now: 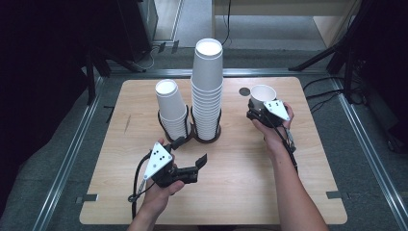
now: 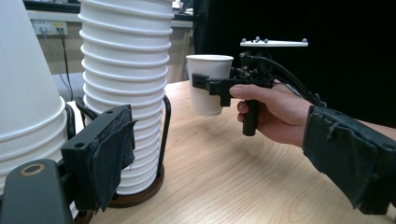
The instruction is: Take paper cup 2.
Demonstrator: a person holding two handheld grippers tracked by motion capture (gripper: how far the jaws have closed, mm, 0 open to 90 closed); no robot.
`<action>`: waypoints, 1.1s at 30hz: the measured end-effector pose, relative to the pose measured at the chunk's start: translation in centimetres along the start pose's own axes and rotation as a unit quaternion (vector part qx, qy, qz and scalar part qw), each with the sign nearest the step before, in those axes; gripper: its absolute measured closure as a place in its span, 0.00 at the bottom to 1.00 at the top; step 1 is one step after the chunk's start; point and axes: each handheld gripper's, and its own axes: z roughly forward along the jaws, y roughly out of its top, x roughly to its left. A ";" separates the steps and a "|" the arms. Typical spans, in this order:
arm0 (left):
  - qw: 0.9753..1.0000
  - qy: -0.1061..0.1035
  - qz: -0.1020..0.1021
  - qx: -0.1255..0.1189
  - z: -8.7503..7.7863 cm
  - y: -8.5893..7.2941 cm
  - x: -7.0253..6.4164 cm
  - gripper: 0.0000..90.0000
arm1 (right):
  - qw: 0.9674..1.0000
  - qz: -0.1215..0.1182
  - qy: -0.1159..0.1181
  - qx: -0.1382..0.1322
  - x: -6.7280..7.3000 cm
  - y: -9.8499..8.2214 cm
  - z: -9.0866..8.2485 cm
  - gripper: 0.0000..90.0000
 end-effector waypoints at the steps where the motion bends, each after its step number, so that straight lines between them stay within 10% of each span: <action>1: 1.000 0.002 -0.002 0.001 0.0 0.0 0.0 0.11 | 1.000 0.000 -0.001 0.002 0.0 -0.1 0.1 0.18; 33: 1.000 0.007 -0.007 0.008 0.2 -0.2 0.3 0.11 | 0.998 0.001 -0.007 0.054 -0.1 -2.1 1.7 0.17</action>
